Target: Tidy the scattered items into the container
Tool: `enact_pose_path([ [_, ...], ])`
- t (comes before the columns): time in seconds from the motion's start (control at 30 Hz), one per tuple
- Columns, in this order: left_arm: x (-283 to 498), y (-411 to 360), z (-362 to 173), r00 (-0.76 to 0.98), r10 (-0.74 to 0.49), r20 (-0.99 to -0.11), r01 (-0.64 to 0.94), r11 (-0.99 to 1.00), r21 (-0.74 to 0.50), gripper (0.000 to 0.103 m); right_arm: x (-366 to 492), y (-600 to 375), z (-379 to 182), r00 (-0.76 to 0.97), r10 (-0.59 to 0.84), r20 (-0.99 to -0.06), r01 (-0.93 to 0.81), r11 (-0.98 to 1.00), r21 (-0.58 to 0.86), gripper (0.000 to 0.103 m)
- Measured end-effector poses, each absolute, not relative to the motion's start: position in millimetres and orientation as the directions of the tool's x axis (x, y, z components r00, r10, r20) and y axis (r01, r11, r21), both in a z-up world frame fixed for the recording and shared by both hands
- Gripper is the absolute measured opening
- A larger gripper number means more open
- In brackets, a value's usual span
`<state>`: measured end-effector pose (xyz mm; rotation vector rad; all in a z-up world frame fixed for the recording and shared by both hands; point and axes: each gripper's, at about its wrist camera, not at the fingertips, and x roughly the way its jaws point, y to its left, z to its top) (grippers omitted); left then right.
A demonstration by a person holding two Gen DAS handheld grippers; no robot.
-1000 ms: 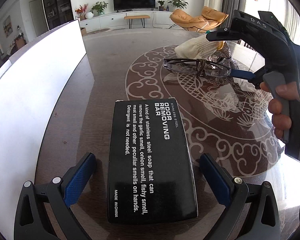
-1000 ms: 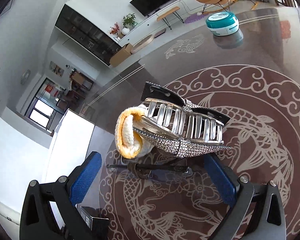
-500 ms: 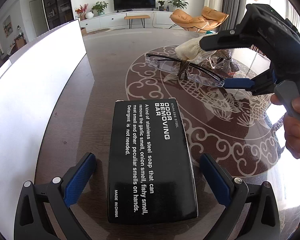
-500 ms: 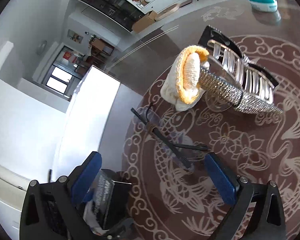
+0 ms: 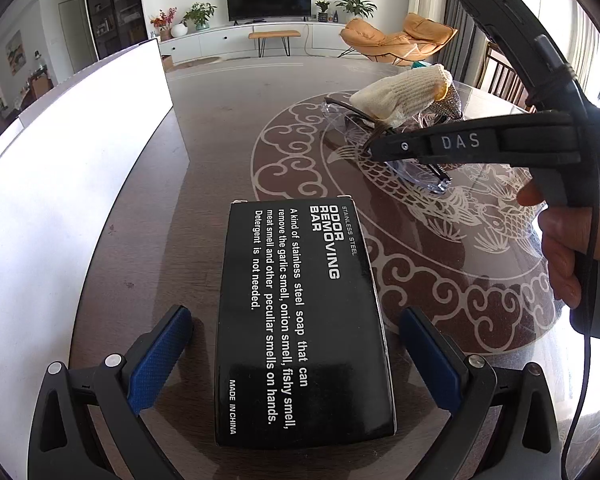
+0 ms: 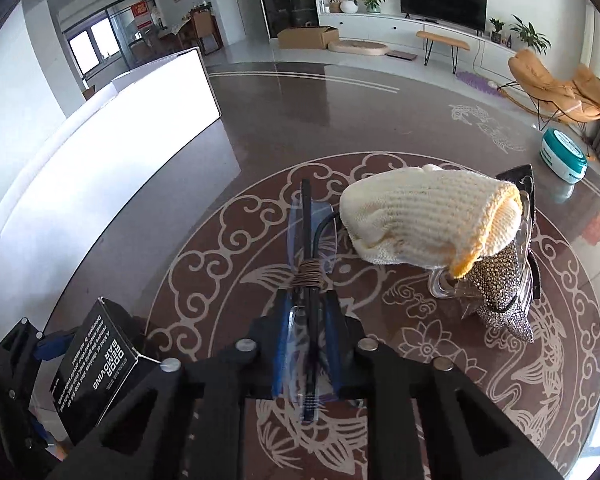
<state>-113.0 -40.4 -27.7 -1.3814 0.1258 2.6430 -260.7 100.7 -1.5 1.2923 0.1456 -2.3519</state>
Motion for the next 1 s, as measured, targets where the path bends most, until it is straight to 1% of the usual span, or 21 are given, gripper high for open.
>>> enact_pose_path([
  [0.03, -112.9, -40.5, -27.7, -0.562, 0.099, -0.821, -0.177, -0.984, 0.002, 0.103, -255.7, 104.5, -1.6, -0.462, -0.330, -0.823, 0.427, -0.896, 0.119, 0.009],
  [0.1, -112.7, -40.5, -27.9, -0.562, 0.099, -0.821, -0.177, -0.984, 0.002, 0.103, -236.3, 120.4, -3.2, -0.474, -0.326, -0.818, 0.408, -0.905, 0.124, 0.009],
  [0.23, -113.2, -40.4, -27.9, -0.562, 0.099, -0.821, -0.177, -0.984, 0.002, 0.103, -179.4, 149.3, -3.7, -0.518, -0.251, -0.818, 0.384, -0.922, 0.040, 0.009],
  [0.4, -112.8, -40.5, -28.2, -0.562, 0.100, -0.821, -0.177, -0.984, 0.002, 0.103, -106.2, 181.0, -4.9, -0.582, -0.205, -0.787, 0.350, -0.937, -0.016, 0.009],
  [0.47, -112.9, -40.4, -28.3, -0.562, 0.100, -0.821, -0.177, -0.984, 0.002, 0.103, -91.6, 186.1, -6.3, -0.604, -0.194, -0.773, 0.331, -0.943, -0.022, 0.012],
  [0.5, -113.3, -40.3, -28.2, -0.562, 0.099, -0.821, -0.177, -0.984, 0.002, 0.103, -89.6, 187.2, -6.0, -0.610, -0.189, -0.769, 0.323, -0.946, -0.024, 0.017],
  [0.53, -113.1, -40.4, -28.1, -0.563, 0.098, -0.821, -0.176, -0.984, 0.004, 0.103, -90.1, 186.6, -5.9, -0.614, -0.178, -0.769, 0.313, -0.949, -0.030, 0.033],
  [0.57, -113.3, -40.5, -28.0, -0.563, 0.096, -0.821, -0.175, -0.984, 0.005, 0.103, -90.6, 186.1, -6.4, -0.612, -0.170, -0.772, 0.305, -0.952, -0.032, 0.045],
  [0.6, -113.7, -40.7, -27.8, -0.563, 0.096, -0.821, -0.174, -0.985, 0.004, 0.103, -91.7, 184.5, -7.8, -0.605, -0.165, -0.779, 0.299, -0.954, -0.030, 0.072],
  [0.63, -114.0, -40.7, -27.4, -0.563, 0.096, -0.821, -0.173, -0.985, 0.004, 0.103, -91.0, 183.5, -8.8, -0.602, -0.158, -0.783, 0.296, -0.955, -0.035, 0.080],
  [0.8, -115.0, -40.5, -26.8, -0.564, 0.096, -0.820, -0.173, -0.985, 0.004, 0.103, -90.3, 179.7, -8.5, -0.616, -0.147, -0.774, 0.301, -0.952, -0.059, 0.080],
  [1.0, -114.9, -40.5, -27.0, -0.564, 0.096, -0.820, -0.173, -0.985, 0.003, 0.103, -96.3, 192.9, -9.2, -0.607, -0.164, -0.778, 0.260, -0.966, 0.001, 0.081],
])
